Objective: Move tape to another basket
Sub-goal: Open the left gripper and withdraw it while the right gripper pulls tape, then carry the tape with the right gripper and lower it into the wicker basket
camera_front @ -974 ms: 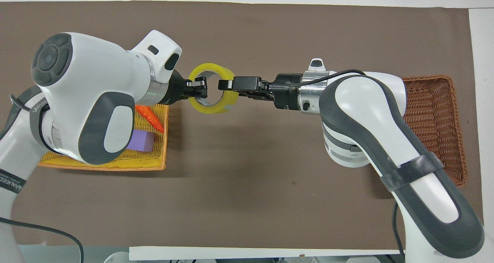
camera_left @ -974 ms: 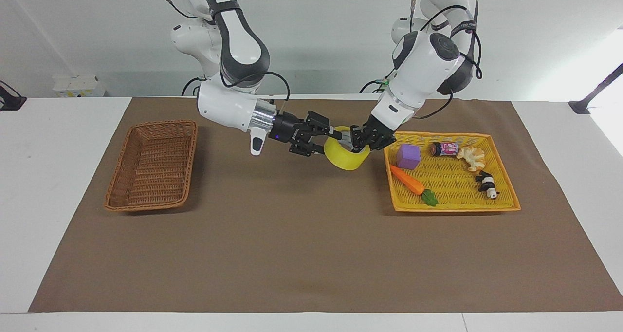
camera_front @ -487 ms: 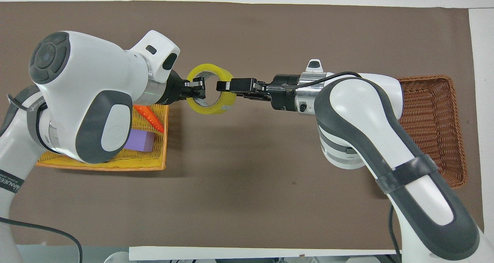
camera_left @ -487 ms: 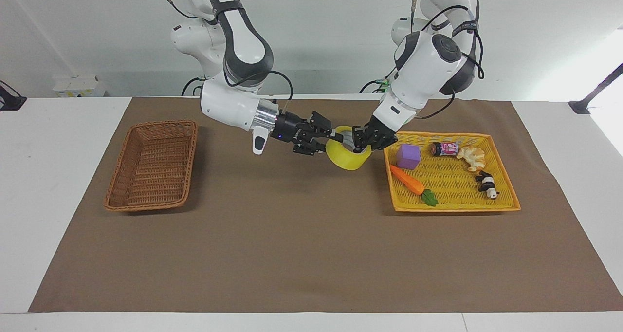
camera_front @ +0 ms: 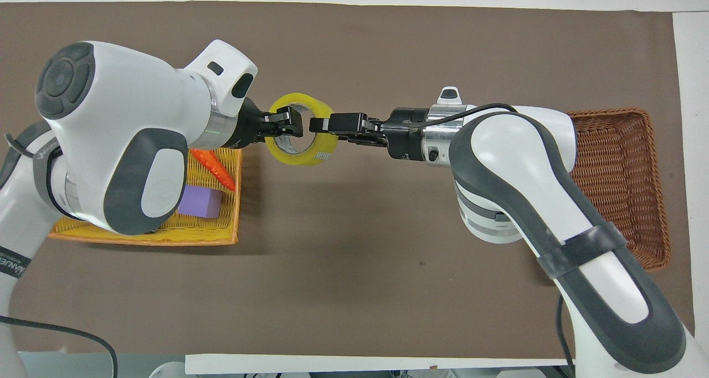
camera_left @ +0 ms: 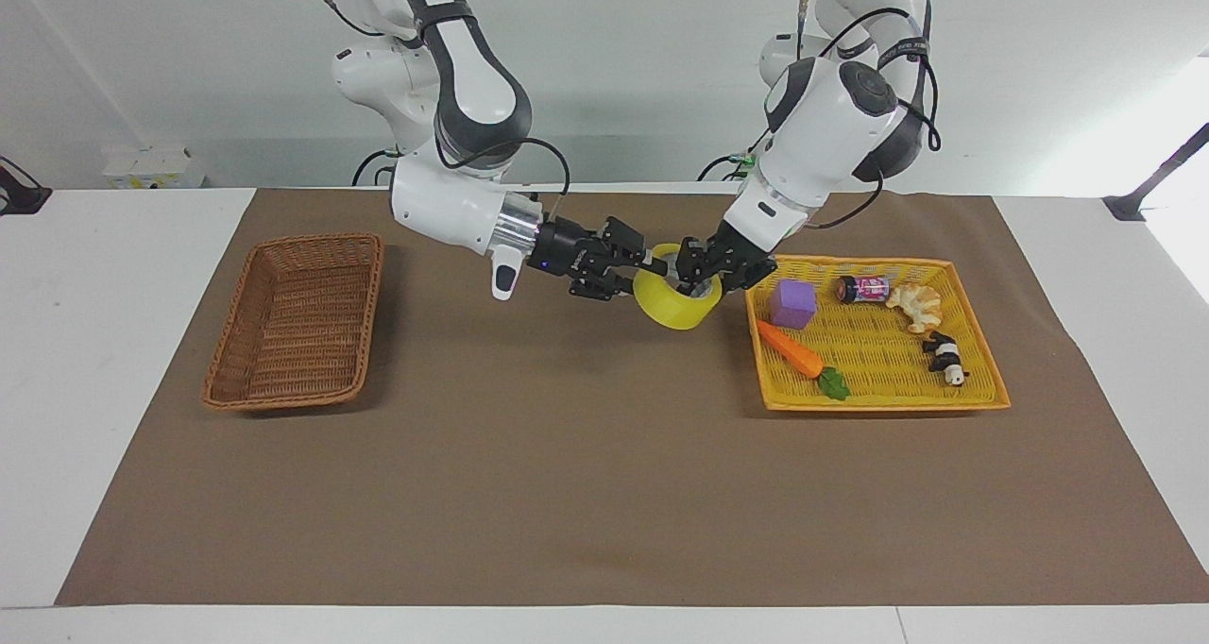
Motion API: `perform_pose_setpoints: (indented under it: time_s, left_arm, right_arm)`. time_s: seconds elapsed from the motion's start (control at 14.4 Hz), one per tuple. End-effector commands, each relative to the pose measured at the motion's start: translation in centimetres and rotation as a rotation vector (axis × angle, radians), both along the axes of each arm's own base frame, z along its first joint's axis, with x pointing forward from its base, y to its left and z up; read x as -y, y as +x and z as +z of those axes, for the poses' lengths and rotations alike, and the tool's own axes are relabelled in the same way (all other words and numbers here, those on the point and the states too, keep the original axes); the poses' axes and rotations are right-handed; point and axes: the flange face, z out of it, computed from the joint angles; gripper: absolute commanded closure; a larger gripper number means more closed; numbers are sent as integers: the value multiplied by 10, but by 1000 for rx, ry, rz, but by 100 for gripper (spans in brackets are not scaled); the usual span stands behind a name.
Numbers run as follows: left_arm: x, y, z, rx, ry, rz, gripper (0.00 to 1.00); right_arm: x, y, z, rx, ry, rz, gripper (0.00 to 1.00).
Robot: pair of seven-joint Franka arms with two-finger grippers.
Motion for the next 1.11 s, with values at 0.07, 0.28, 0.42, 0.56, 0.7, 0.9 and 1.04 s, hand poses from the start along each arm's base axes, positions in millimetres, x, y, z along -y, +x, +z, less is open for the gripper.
perform_pose_setpoints:
  time_s: [0.07, 0.28, 0.42, 0.56, 0.7, 0.9, 1.04]
  left_arm:
    - [-44, 12, 59, -40, 7, 8, 1]
    - [-121, 44, 68, 27, 113, 59, 1]
    - [-192, 57, 58, 20, 143, 47, 1]
    - [-264, 58, 44, 36, 186, 19, 1]
    - [-309, 52, 33, 34, 244, -17, 1]
    - [-329, 43, 25, 35, 272, -71, 1]
    - [-329, 41, 24, 24, 282, -94, 0]
  right_arm:
    - [48, 9, 17, -31, 65, 1, 100]
    - [125, 19, 19, -37, 24, 58, 100]
    - [203, 20, 17, -74, 19, 98, 100]
    - [279, 9, 19, -115, 41, 119, 100]
    - [361, -9, 14, -162, 26, 84, 100]
    - [445, -20, 6, -216, -10, 78, 100]
    - [490, -31, -5, -231, -116, 95, 100]
